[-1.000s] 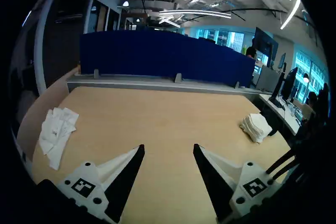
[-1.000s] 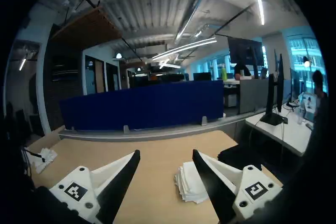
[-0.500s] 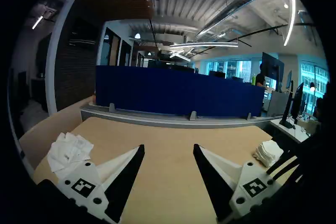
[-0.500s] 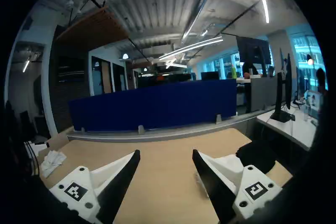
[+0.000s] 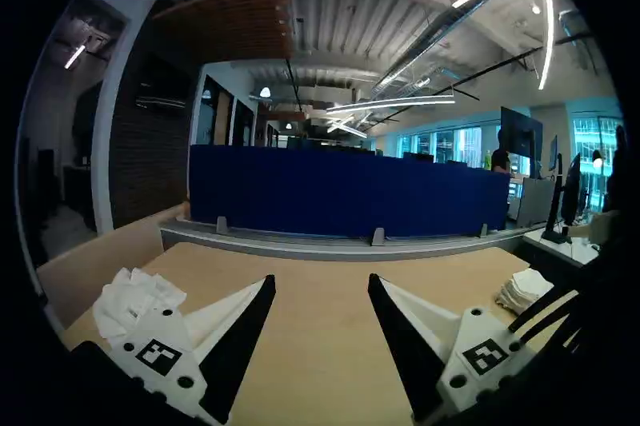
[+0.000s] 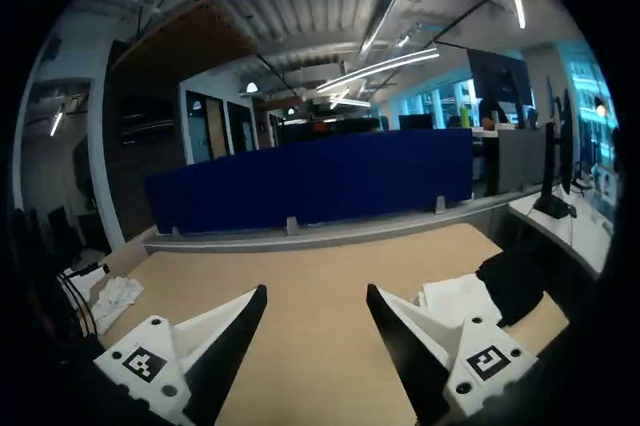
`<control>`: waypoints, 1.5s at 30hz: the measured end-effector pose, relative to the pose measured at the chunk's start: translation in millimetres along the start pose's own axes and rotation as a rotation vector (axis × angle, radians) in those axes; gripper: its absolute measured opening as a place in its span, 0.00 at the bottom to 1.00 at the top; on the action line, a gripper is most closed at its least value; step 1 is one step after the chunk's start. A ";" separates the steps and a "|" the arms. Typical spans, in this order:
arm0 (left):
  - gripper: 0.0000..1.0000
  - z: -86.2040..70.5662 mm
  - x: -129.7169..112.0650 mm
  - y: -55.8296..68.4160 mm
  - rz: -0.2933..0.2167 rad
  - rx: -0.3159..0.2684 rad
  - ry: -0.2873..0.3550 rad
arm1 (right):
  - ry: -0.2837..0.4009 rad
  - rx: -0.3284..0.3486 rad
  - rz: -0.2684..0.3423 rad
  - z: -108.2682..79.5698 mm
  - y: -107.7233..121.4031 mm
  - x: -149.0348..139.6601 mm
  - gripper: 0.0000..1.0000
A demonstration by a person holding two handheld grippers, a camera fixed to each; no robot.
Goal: Fold towel
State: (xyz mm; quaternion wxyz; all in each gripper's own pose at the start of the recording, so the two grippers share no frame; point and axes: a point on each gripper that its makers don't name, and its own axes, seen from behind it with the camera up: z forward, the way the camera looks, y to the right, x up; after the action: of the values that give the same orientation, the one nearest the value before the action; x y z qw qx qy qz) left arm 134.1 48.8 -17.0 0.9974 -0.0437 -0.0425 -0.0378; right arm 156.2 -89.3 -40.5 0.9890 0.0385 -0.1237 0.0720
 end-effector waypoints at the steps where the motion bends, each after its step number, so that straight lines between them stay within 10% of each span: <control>1: 0.85 0.9 -1.7 -0.8 0.007 0.004 0.006 | -0.004 -0.002 0.003 1.2 0.4 -0.6 0.97; 15: 0.86 2.6 -33.3 -25.6 0.087 0.050 0.109 | -0.084 -0.022 -0.011 23.9 -3.8 -20.2 0.97; 45: 0.85 21.7 -124.1 -56.9 0.043 0.065 0.101 | -0.107 -0.016 -0.094 58.3 -18.5 -49.9 0.97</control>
State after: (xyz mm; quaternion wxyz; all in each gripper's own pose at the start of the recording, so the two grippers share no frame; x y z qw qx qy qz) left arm 4.5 3.1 -1.7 0.9998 -0.0100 0.0076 -0.0170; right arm 97.3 -119.6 2.3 0.9835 0.0402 -0.1749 0.0224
